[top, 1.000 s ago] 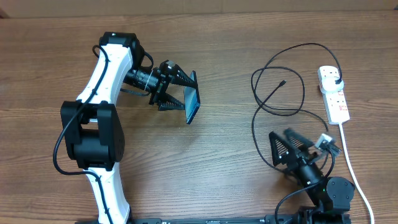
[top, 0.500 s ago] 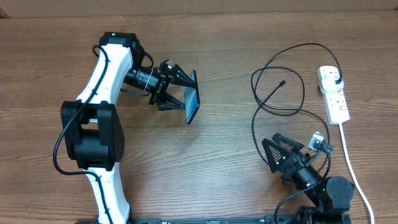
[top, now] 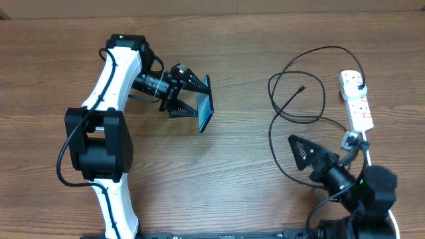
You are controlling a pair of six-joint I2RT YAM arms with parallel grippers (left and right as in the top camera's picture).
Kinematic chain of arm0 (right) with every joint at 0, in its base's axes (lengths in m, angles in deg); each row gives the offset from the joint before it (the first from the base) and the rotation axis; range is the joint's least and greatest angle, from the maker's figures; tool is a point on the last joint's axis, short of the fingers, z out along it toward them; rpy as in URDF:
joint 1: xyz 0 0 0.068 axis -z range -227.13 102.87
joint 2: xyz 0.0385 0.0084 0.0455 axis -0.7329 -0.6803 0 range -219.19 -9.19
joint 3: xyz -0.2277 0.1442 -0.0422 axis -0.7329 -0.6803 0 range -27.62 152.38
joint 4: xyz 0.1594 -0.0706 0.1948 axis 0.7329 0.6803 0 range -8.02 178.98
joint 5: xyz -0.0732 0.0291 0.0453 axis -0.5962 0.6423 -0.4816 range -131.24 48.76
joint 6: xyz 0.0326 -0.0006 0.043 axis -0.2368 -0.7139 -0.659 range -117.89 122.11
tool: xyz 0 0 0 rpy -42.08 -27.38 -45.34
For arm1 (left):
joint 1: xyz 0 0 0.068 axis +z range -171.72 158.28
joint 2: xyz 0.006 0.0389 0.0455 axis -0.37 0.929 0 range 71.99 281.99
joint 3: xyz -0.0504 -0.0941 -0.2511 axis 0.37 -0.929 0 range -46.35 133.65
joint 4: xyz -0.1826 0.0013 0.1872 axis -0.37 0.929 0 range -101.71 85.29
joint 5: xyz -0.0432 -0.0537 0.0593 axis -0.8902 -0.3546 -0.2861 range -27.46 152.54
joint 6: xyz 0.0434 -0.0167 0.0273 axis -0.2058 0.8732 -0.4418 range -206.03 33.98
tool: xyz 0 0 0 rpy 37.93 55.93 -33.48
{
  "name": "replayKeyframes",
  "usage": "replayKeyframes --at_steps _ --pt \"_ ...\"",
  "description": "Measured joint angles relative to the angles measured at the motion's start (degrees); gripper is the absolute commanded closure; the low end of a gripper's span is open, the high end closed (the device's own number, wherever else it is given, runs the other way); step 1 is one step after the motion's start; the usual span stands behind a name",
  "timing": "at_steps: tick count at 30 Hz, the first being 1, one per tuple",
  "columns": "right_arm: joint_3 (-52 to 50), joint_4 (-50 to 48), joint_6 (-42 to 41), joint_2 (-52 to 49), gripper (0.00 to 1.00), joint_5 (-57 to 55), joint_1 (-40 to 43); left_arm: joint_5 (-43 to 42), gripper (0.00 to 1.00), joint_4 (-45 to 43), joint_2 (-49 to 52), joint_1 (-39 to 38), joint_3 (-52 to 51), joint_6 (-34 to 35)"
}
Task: Plug charger to phone and switch on socket
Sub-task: 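Move the right gripper to the held phone and grasp its edge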
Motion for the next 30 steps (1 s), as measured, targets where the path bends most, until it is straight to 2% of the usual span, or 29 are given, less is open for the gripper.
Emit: replayKeyframes --at_steps 9,14,22,25,30 --pt "15.69 12.87 1.16 -16.94 0.0 -0.94 0.0 0.0 0.36 0.04 0.0 0.0 0.0 -0.15" --pt "17.27 8.96 1.2 -21.24 0.01 4.61 0.02 0.0 0.35 -0.13 0.0 0.0 0.0 -0.15" --pt "17.27 3.52 2.75 -27.02 0.0 3.72 -0.79 0.0 0.35 -0.92 0.0 0.0 0.0 -0.17" --pt "17.27 0.98 3.17 -28.44 0.01 0.9 -4.24 0.0 0.36 -0.9 0.0 0.0 0.0 -0.17" --pt "17.27 -5.64 3.43 -29.51 0.0 -5.44 -15.21 0.0 0.35 -0.92 0.0 0.0 0.0 -0.17"
